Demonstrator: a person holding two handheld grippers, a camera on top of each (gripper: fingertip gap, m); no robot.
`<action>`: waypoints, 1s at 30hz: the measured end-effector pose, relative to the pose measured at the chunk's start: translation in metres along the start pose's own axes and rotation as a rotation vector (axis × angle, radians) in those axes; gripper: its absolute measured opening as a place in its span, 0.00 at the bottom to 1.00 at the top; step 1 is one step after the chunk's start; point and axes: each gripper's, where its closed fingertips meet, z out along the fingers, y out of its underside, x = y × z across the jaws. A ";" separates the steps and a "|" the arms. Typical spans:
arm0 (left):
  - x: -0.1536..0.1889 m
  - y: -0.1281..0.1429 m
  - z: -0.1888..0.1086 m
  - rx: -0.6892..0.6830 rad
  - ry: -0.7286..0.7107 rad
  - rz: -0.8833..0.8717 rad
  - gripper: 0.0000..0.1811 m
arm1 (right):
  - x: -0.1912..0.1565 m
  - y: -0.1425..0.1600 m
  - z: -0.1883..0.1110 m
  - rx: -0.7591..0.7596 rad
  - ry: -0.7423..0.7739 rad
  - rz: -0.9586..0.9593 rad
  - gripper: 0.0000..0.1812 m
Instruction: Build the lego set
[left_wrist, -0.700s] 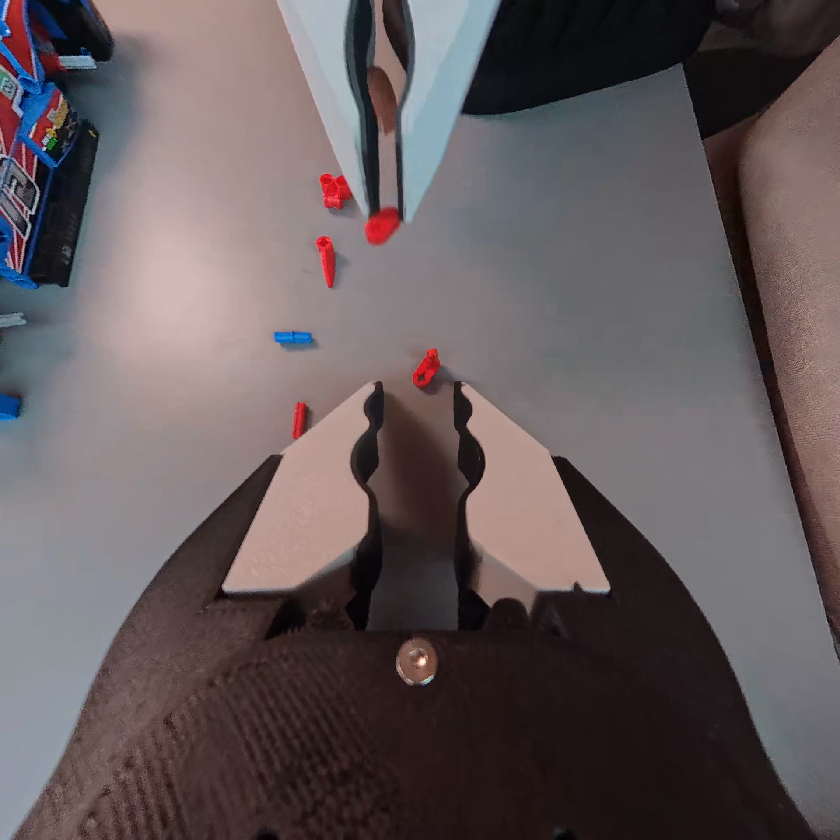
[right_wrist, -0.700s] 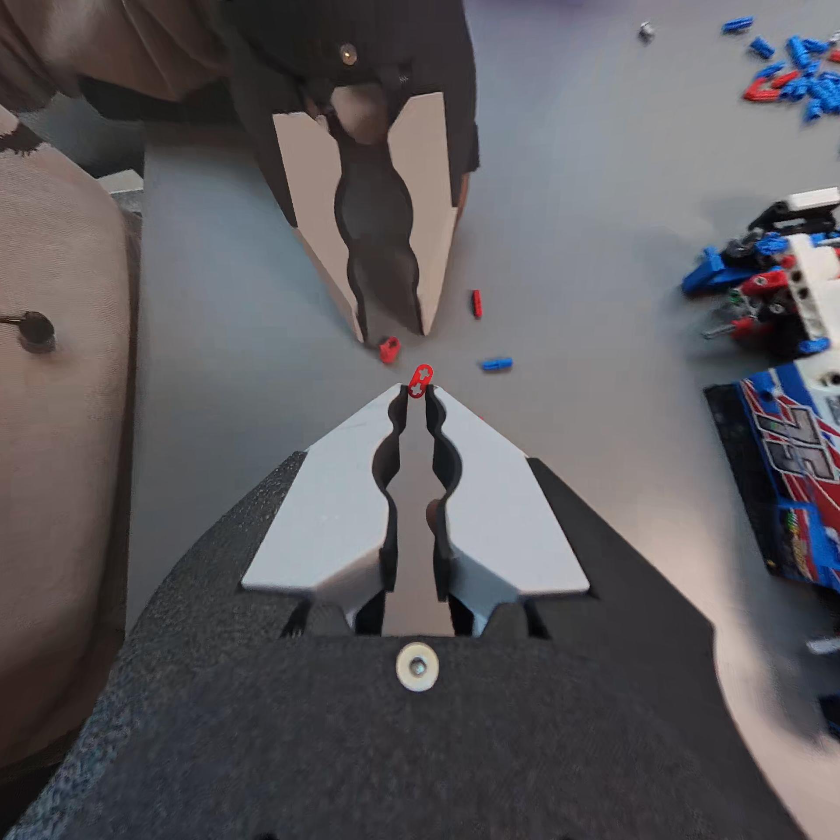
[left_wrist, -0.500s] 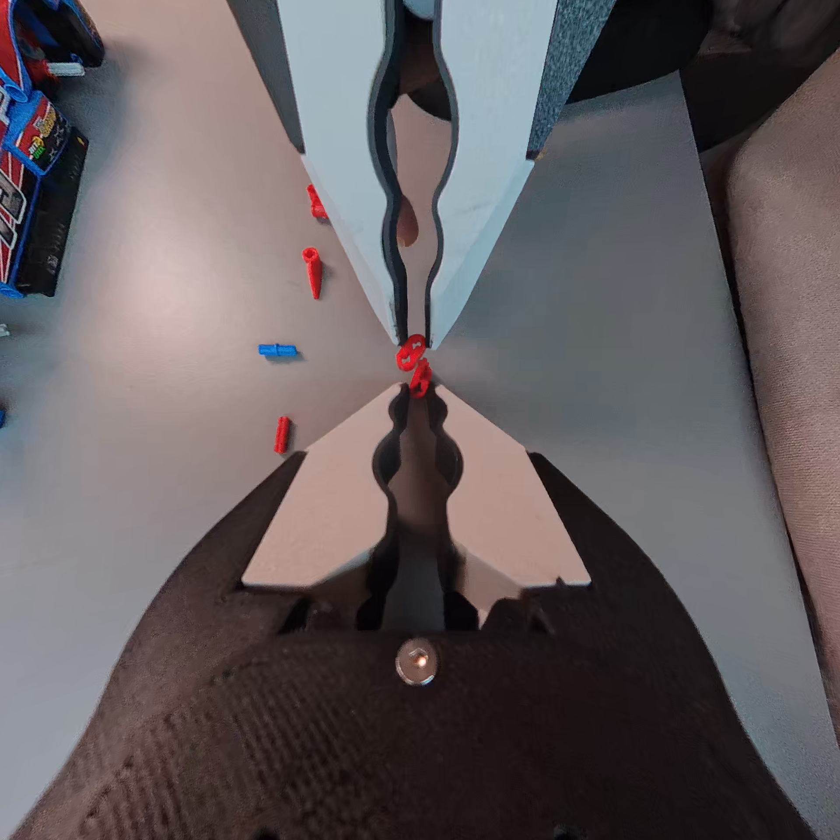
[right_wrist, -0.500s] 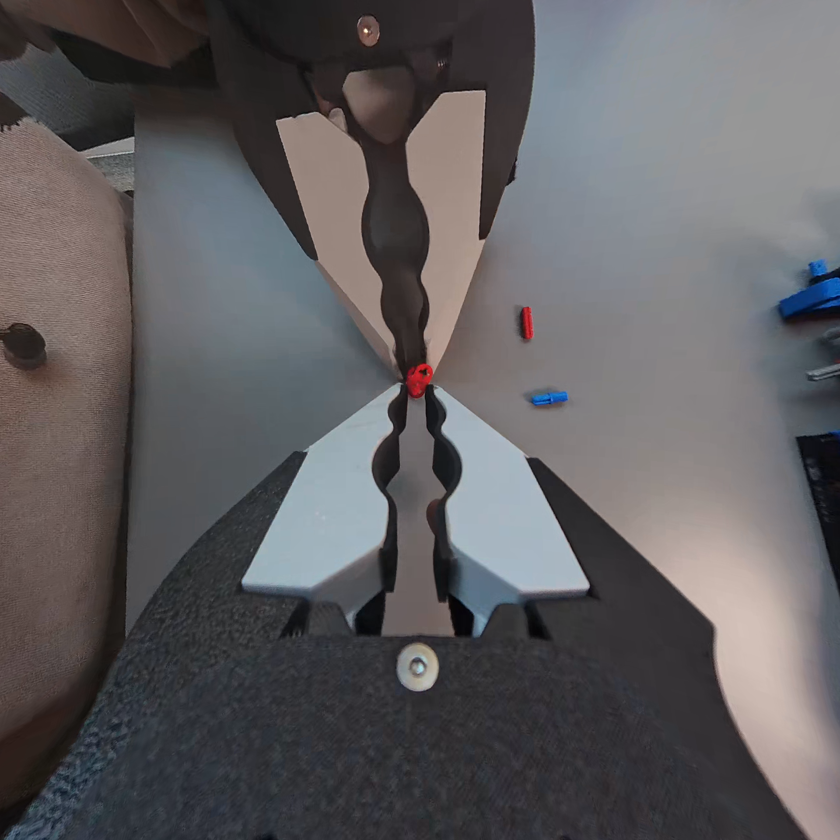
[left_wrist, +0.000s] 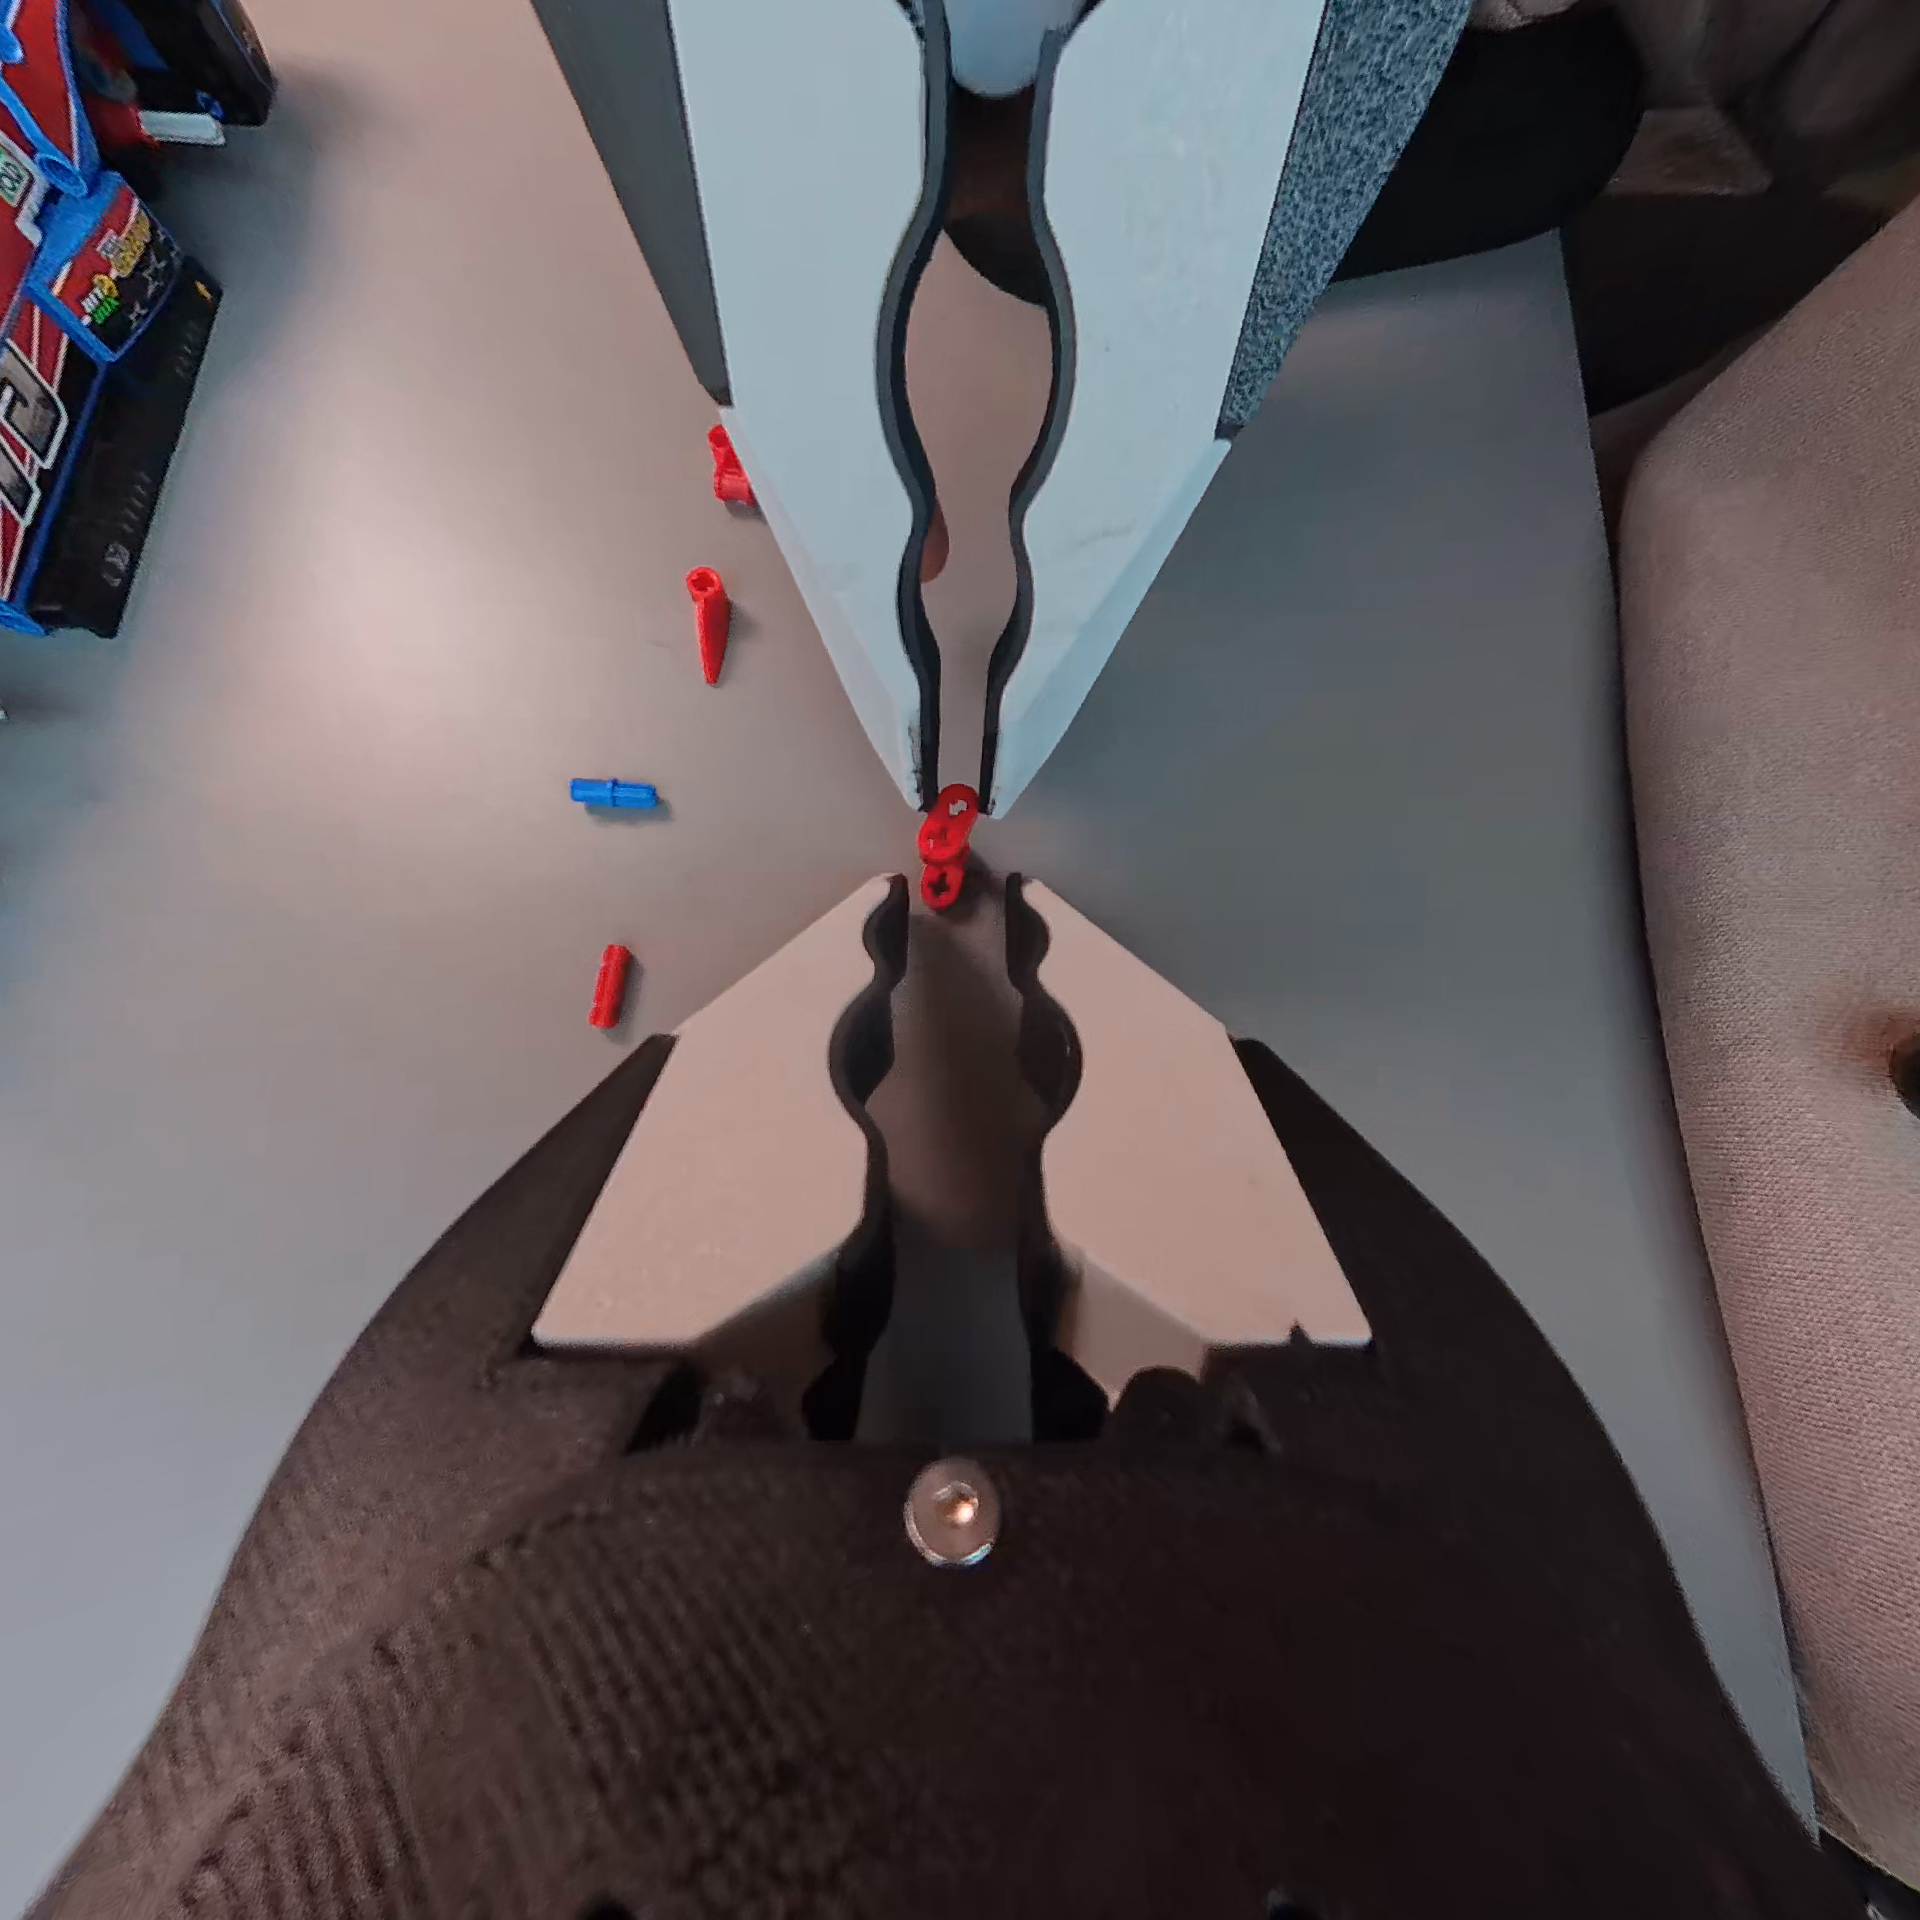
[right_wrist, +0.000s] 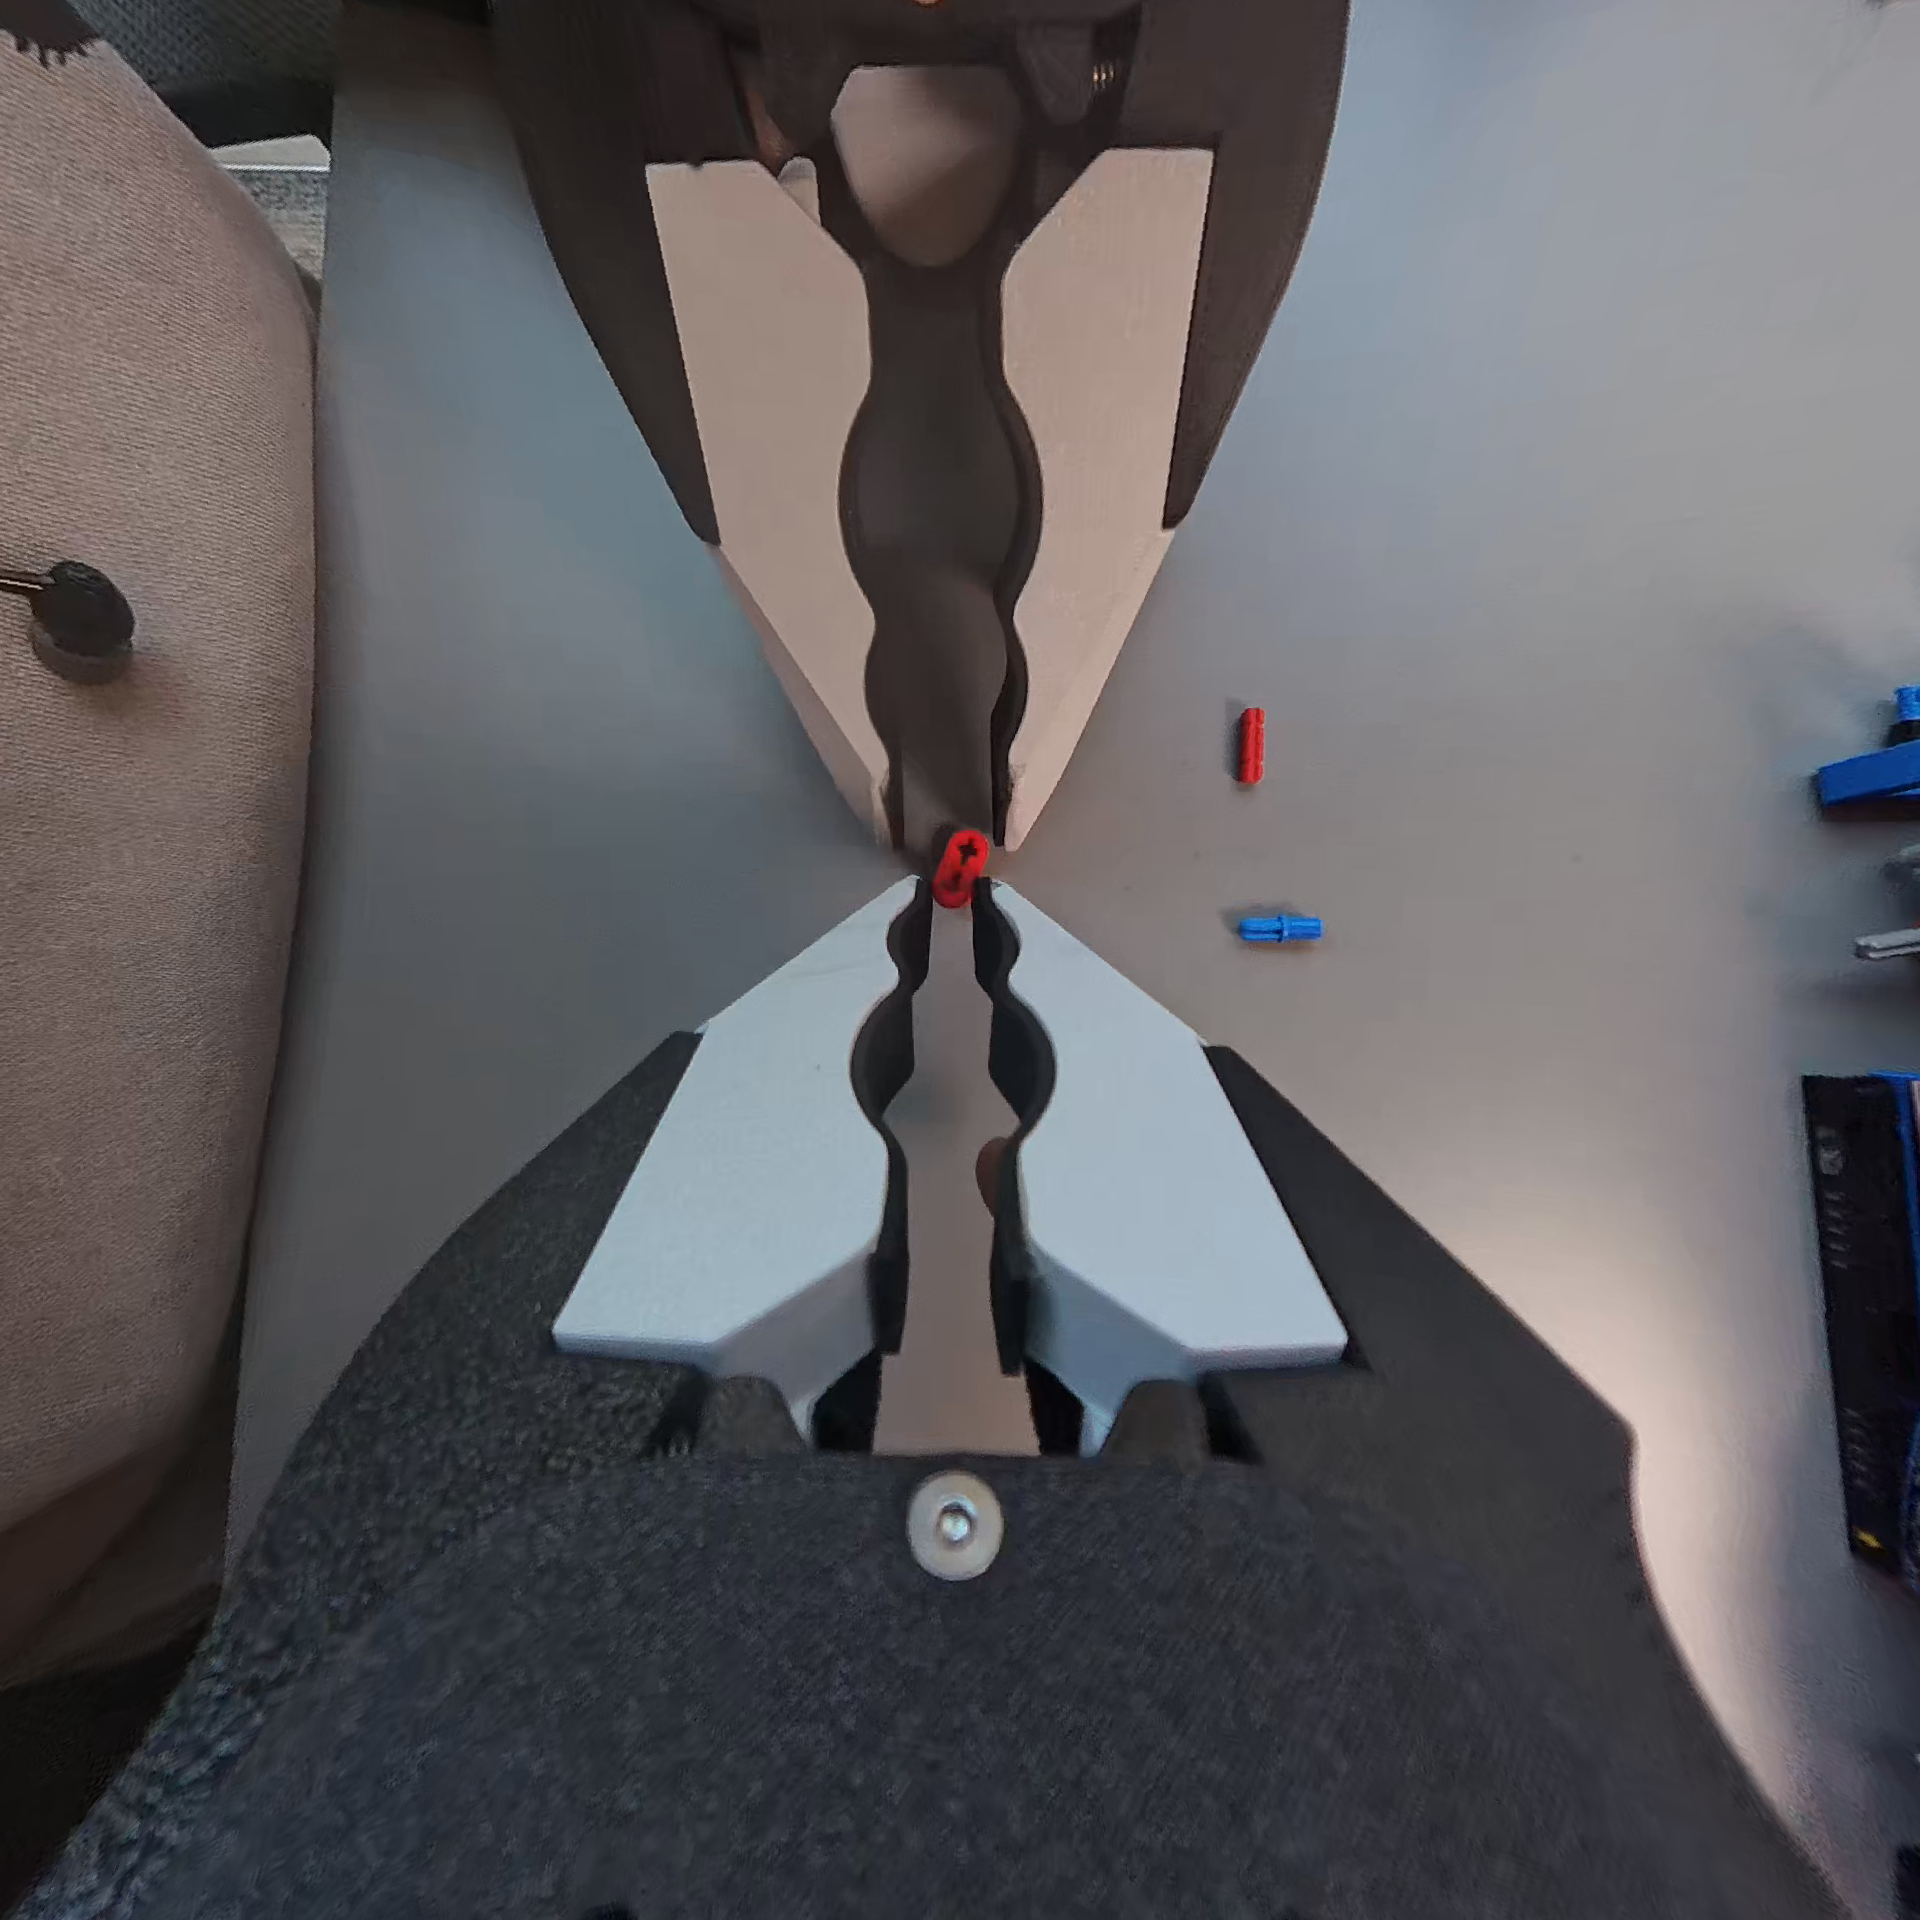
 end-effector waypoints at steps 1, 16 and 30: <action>-0.001 -0.001 -0.002 0.011 0.000 0.003 0.10 | 0.000 0.000 0.000 -0.002 -0.005 -0.010 0.03; -0.002 -0.006 -0.001 0.046 0.006 0.033 0.03 | 0.000 -0.003 0.002 0.051 -0.029 -0.044 0.03; -0.005 -0.006 0.000 0.046 0.009 0.002 0.03 | 0.004 -0.004 0.000 0.154 0.056 -0.092 0.03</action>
